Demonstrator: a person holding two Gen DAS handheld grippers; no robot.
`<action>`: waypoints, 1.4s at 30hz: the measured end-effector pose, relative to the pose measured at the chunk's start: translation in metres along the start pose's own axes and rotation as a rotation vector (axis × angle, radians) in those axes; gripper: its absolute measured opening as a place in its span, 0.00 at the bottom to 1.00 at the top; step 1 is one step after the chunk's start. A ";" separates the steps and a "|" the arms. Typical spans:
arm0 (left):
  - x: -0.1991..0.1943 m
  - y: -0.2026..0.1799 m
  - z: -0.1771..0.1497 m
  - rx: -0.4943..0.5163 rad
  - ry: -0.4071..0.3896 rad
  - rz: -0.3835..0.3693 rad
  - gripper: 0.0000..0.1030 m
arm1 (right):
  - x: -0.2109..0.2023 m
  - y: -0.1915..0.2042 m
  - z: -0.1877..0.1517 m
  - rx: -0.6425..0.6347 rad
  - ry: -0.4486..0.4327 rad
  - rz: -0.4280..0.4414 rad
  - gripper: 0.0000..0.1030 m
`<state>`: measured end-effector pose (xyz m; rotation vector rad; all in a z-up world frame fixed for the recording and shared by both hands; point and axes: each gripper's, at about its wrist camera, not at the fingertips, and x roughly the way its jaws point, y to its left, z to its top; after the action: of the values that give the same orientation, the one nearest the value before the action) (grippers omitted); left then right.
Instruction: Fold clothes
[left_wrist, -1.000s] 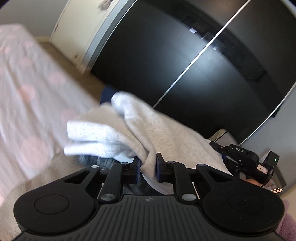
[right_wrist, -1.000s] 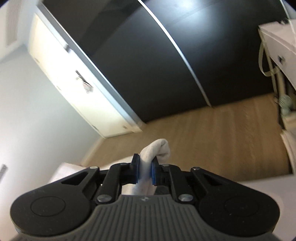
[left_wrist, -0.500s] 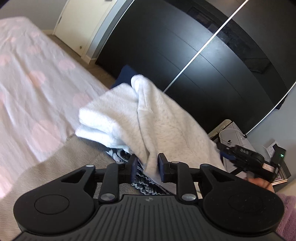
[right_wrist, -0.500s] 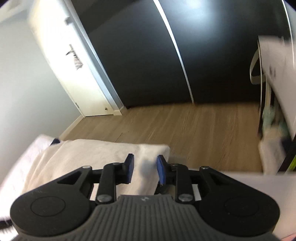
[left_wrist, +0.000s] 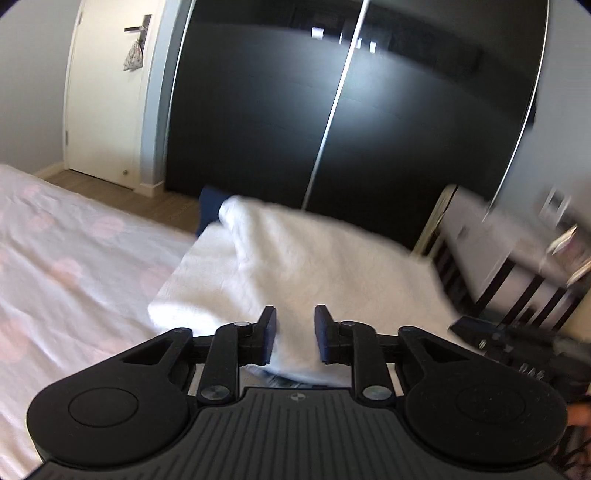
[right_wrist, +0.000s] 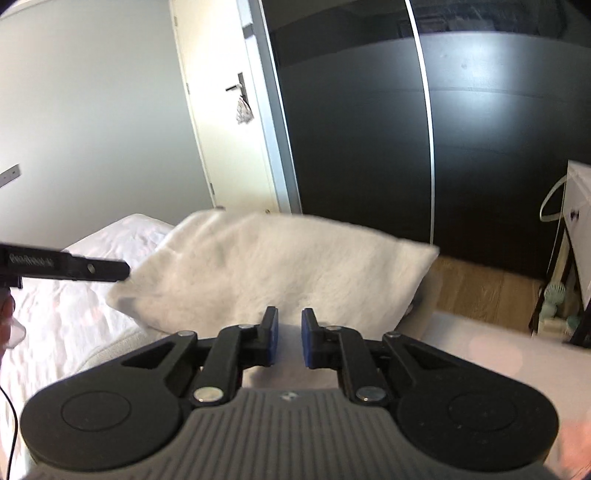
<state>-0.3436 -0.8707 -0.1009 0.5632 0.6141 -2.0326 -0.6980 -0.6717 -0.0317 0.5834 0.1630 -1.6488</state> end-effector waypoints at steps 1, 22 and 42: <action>0.006 -0.001 -0.002 0.012 0.019 0.023 0.14 | 0.005 0.003 -0.003 0.008 0.013 -0.004 0.14; -0.001 0.026 -0.018 -0.116 0.060 0.074 0.11 | 0.069 -0.010 0.006 -0.033 0.255 -0.052 0.14; -0.166 -0.086 -0.027 0.003 -0.218 0.389 0.67 | -0.171 0.041 0.061 -0.133 -0.187 -0.188 0.99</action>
<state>-0.3338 -0.7088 -0.0045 0.4181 0.3400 -1.6972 -0.6661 -0.5537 0.1082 0.3177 0.1931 -1.8488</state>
